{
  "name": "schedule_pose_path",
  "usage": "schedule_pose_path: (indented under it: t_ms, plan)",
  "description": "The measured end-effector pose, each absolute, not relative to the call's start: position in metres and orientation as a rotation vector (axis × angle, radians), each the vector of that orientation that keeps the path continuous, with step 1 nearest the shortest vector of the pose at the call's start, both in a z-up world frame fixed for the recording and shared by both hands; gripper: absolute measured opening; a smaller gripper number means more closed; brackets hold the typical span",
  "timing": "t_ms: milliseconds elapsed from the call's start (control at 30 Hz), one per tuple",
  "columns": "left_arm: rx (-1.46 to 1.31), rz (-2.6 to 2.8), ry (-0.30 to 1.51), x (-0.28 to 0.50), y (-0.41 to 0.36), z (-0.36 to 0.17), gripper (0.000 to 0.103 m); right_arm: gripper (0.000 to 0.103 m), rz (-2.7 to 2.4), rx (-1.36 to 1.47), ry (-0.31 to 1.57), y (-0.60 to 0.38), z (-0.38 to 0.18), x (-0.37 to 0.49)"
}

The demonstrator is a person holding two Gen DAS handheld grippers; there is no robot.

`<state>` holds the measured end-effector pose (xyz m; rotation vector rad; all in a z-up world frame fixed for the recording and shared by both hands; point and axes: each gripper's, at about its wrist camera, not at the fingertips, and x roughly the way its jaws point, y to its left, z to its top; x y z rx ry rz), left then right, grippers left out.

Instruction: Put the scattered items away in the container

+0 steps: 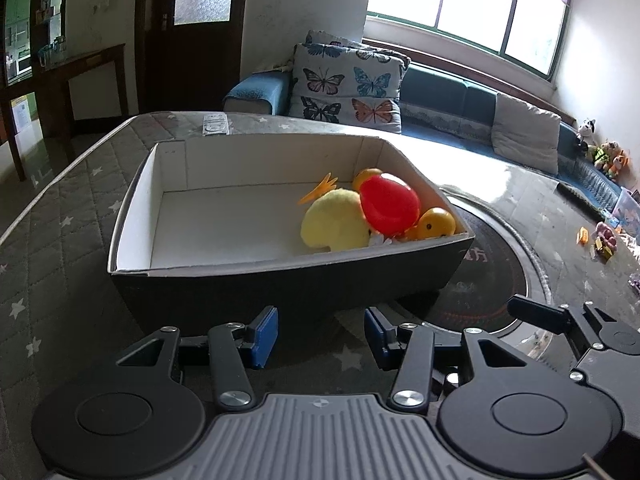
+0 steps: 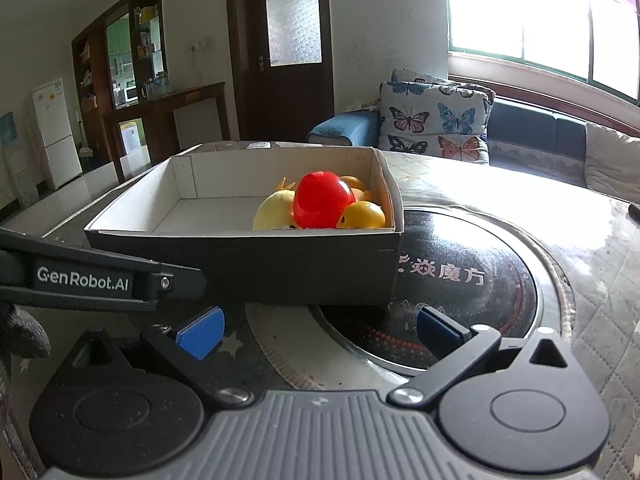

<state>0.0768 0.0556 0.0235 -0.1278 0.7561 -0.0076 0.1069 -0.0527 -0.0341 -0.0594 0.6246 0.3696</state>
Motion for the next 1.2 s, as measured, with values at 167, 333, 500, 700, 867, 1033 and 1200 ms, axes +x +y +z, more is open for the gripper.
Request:
schedule_pose_path:
  t_ms: [167,333,500,700,867,1033,1200]
  plan:
    - [-0.113,0.008,0.769,0.075,0.055,0.02,0.05,0.103,0.365,-0.062,0.631,-0.051,-0.035,0.107]
    - [-0.117,0.024,0.782,0.076,0.058,0.017,0.05,0.103,0.368,-0.067,0.641,-0.05,-0.036,0.108]
    - [-0.111,0.041,0.783,0.076,0.059,0.016,0.049,0.103,0.37,-0.07,0.647,-0.047,-0.037,0.109]
    - [-0.112,0.054,0.787,0.076,0.061,0.014,0.048,0.103,0.366,-0.074,0.655,-0.047,-0.039,0.11]
    - [-0.118,0.055,0.788,0.076,0.064,0.015,0.048,0.103,0.363,-0.07,0.663,-0.048,-0.041,0.113]
    - [-0.122,0.054,0.793,0.077,0.065,0.014,0.048,0.103,0.364,-0.069,0.671,-0.047,-0.043,0.115]
    - [-0.124,0.056,0.803,0.079,0.065,0.011,0.048,0.103,0.363,-0.069,0.678,-0.047,-0.045,0.118]
